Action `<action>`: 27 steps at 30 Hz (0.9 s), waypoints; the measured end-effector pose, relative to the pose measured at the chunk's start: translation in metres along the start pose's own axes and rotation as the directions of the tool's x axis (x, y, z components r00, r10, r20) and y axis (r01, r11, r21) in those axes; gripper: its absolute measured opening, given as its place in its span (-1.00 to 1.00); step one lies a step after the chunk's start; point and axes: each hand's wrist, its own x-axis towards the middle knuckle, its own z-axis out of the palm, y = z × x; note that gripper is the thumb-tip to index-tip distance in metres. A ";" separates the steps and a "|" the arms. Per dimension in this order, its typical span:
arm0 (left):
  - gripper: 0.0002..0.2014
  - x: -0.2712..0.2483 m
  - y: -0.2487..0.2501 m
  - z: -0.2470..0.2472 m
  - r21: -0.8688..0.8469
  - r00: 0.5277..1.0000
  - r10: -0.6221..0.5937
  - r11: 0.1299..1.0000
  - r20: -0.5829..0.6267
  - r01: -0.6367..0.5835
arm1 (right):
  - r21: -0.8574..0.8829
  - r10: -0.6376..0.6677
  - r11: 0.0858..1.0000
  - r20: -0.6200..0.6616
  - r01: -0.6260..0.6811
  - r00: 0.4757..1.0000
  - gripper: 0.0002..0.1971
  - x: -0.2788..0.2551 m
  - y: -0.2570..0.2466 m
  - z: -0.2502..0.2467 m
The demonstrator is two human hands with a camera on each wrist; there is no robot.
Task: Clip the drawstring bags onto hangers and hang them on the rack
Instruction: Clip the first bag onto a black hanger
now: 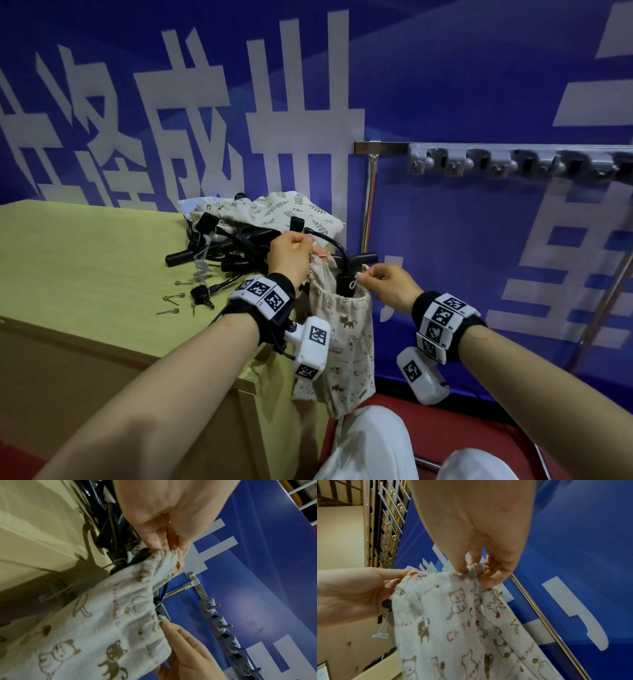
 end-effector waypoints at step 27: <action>-0.67 0.014 0.017 -0.036 0.069 0.982 -0.011 0.997 -0.187 0.024 | 0.880 0.540 0.448 -0.127 -0.156 0.832 -0.67 0.005 0.033 -0.059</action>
